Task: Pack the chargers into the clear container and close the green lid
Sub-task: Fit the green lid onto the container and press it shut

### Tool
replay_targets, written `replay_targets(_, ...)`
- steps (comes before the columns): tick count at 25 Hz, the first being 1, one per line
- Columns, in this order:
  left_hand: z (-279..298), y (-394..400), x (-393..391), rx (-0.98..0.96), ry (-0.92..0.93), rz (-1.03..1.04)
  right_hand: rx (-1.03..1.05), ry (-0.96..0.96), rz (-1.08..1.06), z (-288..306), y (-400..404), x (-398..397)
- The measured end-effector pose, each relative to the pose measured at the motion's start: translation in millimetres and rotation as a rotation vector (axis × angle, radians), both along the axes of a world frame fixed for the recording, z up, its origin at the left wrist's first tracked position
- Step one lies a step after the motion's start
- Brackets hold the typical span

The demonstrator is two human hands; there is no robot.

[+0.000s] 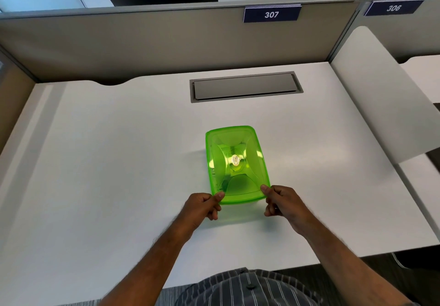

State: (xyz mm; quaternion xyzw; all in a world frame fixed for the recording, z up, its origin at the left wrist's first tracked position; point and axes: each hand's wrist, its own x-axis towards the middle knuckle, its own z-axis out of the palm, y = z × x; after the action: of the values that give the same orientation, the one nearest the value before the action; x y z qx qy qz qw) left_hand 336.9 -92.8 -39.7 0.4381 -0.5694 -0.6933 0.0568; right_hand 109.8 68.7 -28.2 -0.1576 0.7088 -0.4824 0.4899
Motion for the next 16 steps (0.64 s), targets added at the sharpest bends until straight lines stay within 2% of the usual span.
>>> replay_targets(6, 0.8, -17.0, 1.2, -0.119, -0.087, -0.148, 0.071, 0.156, 0.158, 0.3, -6.7, -19.8)
replay_targets(9, 4.3, -30.9, -3.6, -0.158, -0.087, -0.078, 0.042, 0.275, 0.131, 1.8, -18.6, -27.0)
replay_targets(16, 7.8, -73.6, -42.5, -0.288, -0.137, 0.043, 0.047, 0.343, 0.104, 2.5, -75.3, -48.9)
